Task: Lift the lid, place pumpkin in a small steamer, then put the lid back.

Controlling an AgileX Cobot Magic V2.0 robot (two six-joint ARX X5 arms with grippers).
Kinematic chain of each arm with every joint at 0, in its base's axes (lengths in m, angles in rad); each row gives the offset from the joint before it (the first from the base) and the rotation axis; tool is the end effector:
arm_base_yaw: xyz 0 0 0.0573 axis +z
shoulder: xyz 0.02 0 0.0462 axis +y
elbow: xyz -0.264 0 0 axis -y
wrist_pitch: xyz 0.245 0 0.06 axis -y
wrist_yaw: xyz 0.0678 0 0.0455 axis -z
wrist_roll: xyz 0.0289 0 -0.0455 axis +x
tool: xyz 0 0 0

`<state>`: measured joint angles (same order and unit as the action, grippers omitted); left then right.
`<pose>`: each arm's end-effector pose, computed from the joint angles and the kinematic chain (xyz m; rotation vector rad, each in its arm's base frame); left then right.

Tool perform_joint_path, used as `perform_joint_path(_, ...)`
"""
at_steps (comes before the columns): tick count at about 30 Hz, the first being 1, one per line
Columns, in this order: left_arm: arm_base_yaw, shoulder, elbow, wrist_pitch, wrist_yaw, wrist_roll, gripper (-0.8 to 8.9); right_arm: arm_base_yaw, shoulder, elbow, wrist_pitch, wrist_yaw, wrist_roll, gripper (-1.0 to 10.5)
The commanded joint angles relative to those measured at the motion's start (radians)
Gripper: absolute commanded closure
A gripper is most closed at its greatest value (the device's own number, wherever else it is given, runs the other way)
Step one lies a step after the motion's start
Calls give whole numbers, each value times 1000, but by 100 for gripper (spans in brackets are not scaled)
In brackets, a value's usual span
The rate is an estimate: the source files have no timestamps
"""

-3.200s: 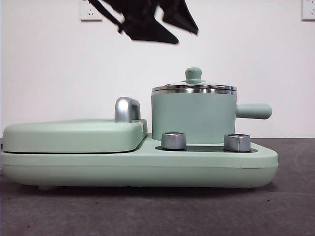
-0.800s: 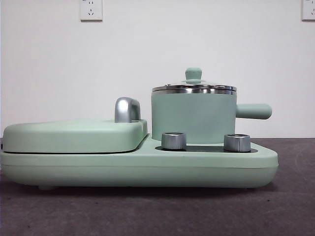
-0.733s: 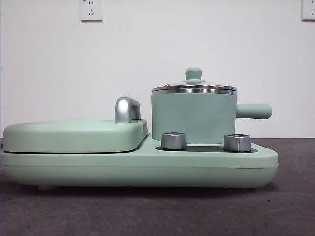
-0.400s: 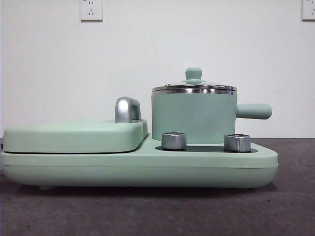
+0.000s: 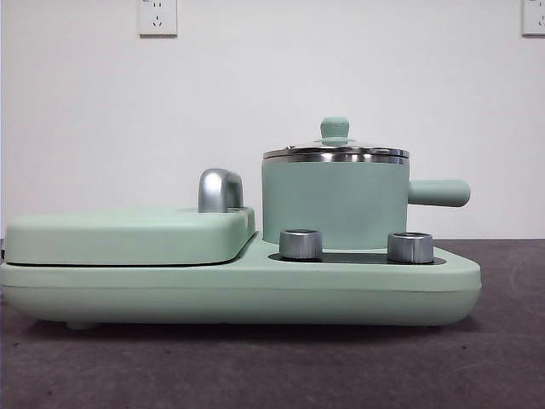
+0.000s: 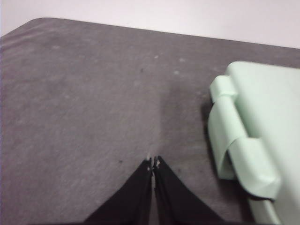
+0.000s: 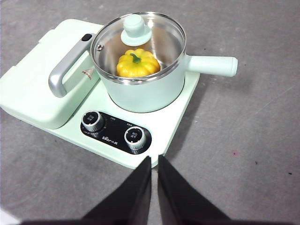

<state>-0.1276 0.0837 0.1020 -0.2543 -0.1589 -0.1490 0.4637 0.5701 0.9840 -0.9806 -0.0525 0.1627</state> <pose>0.0943 -0.0075 0.1675 -0.1146 0.2307 0.0485 0.0704 0.0369 0.3476 0.0380 0.5995 0.4547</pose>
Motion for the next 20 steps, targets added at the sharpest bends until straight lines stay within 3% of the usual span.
perform_joint_path(1, 20, -53, -33, 25, -1, 10, 807, 5, 3, 5, 8, 0, 8, 926)
perform_joint_path(4, 41, -81, -71, 76, 34, 7, 807, 5, 3, 5, 8, 0, 9, 926)
perform_joint_path(9, 49, -80, -90, 95, 147, 87, 807, 5, 3, 5, 8, 0, 8, 926)
perform_joint_path(20, 49, -80, -90, 92, 148, 111, 807, 5, 3, 5, 8, 0, 8, 926)
